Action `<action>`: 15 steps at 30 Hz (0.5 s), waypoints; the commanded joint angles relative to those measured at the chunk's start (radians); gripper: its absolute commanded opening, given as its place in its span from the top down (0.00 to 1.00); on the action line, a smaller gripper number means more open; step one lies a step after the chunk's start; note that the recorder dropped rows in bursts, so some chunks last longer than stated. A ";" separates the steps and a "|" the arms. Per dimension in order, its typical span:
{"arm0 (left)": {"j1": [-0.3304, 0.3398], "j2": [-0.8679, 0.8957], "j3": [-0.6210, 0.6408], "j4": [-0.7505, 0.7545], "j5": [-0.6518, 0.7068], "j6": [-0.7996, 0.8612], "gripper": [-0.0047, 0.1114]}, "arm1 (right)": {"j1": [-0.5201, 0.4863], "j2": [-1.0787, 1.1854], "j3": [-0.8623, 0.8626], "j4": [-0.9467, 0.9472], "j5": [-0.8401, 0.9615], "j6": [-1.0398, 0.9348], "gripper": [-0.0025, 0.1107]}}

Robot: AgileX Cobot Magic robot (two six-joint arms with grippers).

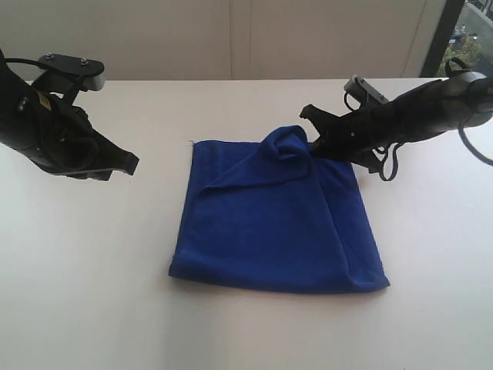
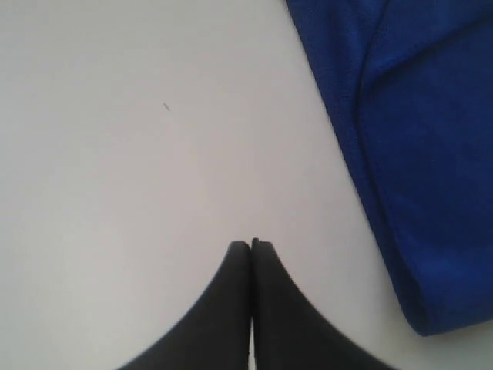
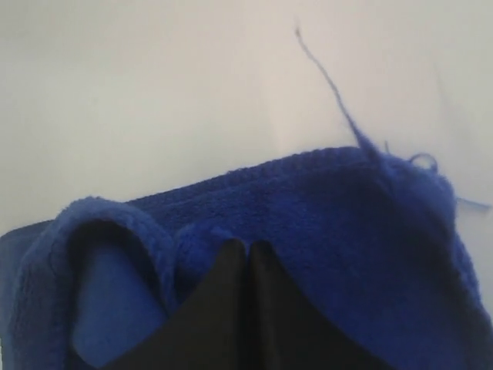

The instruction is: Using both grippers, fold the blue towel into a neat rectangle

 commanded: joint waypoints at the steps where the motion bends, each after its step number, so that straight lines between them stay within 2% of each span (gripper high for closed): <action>1: -0.007 -0.002 -0.005 -0.004 0.004 -0.005 0.96 | -0.004 -0.051 0.003 -0.008 -0.004 -0.016 0.98; 8: -0.007 -0.002 -0.005 -0.004 0.004 -0.005 0.96 | -0.004 -0.112 0.003 -0.077 0.017 -0.038 0.98; 12: -0.007 -0.002 -0.005 -0.004 0.004 -0.005 0.96 | -0.004 -0.165 0.003 -0.273 0.030 -0.009 0.98; 15: -0.007 -0.002 -0.005 -0.004 0.004 -0.005 0.96 | -0.004 -0.214 0.005 -0.460 0.031 0.098 0.98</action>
